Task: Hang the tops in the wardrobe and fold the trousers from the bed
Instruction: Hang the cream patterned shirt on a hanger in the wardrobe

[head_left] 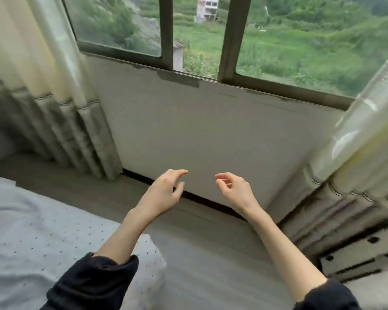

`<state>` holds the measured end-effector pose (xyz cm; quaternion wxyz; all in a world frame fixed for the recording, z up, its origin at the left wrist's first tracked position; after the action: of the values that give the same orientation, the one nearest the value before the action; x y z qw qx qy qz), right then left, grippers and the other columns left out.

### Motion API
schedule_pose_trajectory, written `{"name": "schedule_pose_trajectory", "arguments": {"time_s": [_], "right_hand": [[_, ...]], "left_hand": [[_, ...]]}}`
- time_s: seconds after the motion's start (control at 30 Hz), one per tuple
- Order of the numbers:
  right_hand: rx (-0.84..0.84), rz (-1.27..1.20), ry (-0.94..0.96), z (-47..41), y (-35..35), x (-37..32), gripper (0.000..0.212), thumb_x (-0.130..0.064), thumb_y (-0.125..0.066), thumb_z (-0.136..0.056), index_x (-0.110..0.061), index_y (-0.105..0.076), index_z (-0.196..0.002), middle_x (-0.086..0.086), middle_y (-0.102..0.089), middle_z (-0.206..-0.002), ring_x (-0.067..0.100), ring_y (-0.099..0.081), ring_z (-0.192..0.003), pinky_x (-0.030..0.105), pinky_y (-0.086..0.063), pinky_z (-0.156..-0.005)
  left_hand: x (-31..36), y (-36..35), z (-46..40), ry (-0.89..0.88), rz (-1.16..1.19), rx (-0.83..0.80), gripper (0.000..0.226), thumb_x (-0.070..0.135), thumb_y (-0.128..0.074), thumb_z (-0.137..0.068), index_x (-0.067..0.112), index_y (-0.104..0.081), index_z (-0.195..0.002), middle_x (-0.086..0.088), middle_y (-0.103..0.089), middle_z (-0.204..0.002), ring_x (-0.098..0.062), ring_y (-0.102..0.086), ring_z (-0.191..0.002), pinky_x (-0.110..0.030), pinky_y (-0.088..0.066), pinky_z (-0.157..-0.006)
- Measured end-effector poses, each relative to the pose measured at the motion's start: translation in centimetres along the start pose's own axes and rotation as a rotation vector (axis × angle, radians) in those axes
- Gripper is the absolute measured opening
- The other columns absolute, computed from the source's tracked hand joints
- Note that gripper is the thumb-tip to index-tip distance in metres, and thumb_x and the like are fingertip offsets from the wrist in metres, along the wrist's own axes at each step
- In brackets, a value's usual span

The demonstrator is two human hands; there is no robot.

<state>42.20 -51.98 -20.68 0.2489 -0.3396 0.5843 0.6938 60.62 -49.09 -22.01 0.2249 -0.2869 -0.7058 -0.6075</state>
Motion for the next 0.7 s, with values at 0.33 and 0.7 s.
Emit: {"name": "schedule_pose_trajectory", "arguments": {"time_s": [0.33, 0.7], "right_hand": [[-0.474, 0.014, 0.339, -15.8, -12.4, -11.5, 0.025, -0.026, -0.051, -0.096, -0.020, -0.061, -0.118, -0.008, -0.061, -0.098, 0.004, -0.057, -0.091, 0.011, -0.038, -0.074], [-0.775, 0.142, 0.669, -30.3, -26.5, -25.3, 0.021, -0.022, -0.049, -0.096, -0.018, -0.065, -0.109, -0.009, -0.067, -0.089, 0.008, -0.062, -0.090, 0.018, -0.044, -0.081]], "left_hand": [[-14.5, 8.6, -0.8, 0.555, 0.119, 0.473, 0.032, 0.013, -0.047, -0.095, 0.015, -0.055, -0.126, 0.001, -0.057, -0.119, -0.011, -0.052, -0.110, -0.030, -0.041, -0.100], [-28.2, 15.9, -7.6, 0.811, 0.167, 0.671, 0.032, 0.018, -0.044, -0.097, 0.021, -0.053, -0.127, 0.005, -0.053, -0.120, -0.009, -0.049, -0.114, -0.030, -0.041, -0.099]]}}
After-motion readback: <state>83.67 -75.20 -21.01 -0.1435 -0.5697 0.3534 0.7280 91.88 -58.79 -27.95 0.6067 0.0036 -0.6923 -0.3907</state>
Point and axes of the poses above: each hand's wrist, its own z-axis away from the middle knuckle, its own y-axis out of the back of the hand, x = y × z, the point moved 5 cm from there along -z, towards the middle knuckle
